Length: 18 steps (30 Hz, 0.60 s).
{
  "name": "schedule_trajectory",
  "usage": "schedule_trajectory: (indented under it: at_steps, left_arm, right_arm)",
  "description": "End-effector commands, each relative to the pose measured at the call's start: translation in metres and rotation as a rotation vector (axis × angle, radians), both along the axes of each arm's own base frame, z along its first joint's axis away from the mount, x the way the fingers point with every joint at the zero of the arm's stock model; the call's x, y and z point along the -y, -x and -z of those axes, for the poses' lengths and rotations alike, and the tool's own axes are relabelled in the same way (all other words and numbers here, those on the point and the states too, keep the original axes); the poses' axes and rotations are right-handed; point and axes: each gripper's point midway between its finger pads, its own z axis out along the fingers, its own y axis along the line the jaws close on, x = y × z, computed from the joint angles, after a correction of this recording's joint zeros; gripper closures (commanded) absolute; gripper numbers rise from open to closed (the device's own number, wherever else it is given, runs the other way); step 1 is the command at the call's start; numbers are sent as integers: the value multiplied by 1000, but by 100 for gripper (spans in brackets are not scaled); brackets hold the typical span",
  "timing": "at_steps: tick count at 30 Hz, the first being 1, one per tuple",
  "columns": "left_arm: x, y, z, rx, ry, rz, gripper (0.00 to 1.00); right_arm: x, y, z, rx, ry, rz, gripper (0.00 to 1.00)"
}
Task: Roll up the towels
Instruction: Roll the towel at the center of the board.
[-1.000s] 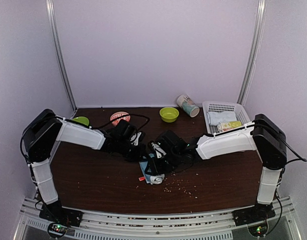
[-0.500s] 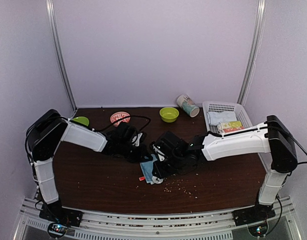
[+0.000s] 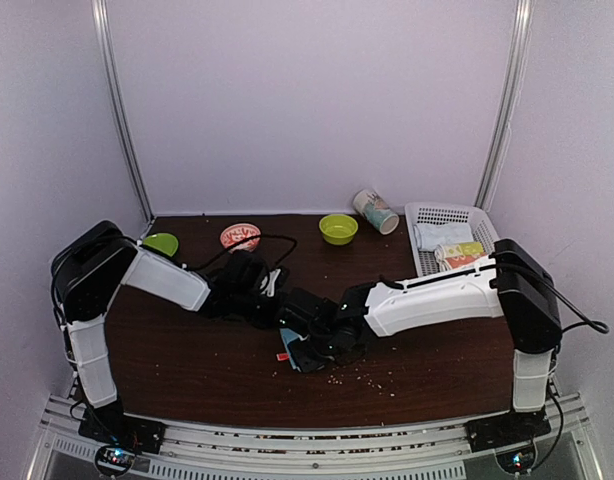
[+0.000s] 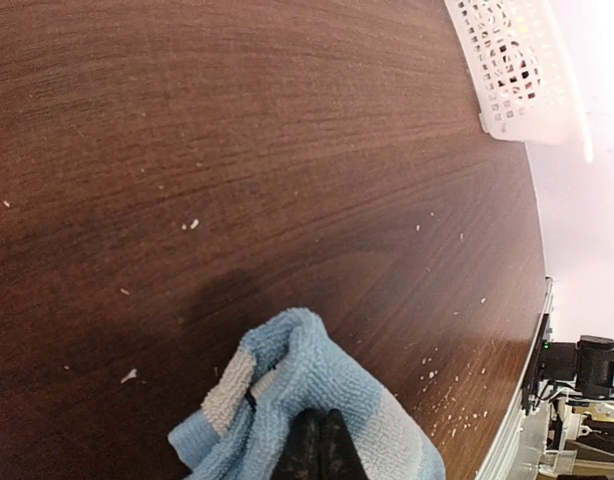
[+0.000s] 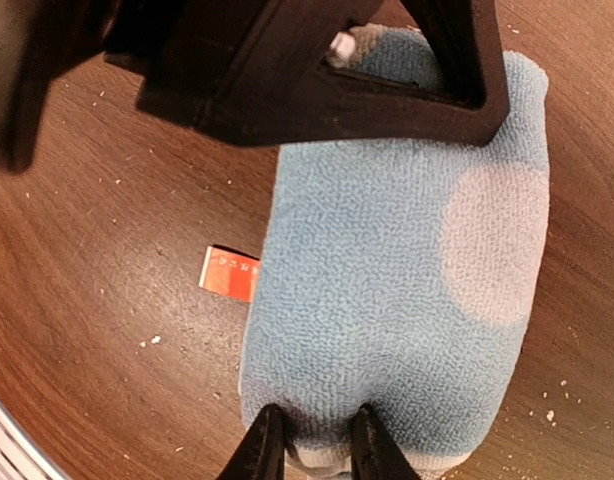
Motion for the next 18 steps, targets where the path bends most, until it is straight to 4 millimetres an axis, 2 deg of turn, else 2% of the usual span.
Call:
schedule_trajectory:
  at_steps: [1, 6, 9, 13, 18]
  left_arm:
    - [-32, 26, 59, -130, -158, -33, 100]
    - [-34, 27, 60, -118, -163, -26, 100]
    - [-35, 27, 58, -105, -157, -25, 100]
    - [-37, 28, 54, -91, -150, -25, 100]
    - [-39, 29, 51, -86, -147, -28, 100]
  right_arm:
    - [18, 11, 15, -34, 87, -23, 66]
    - [15, 8, -43, -33, -98, -22, 51]
    - [22, -4, -68, -74, -232, 17, 44]
    - [26, -25, -72, -170, -390, 70, 40]
    - [17, -47, -54, -257, -485, 102, 38]
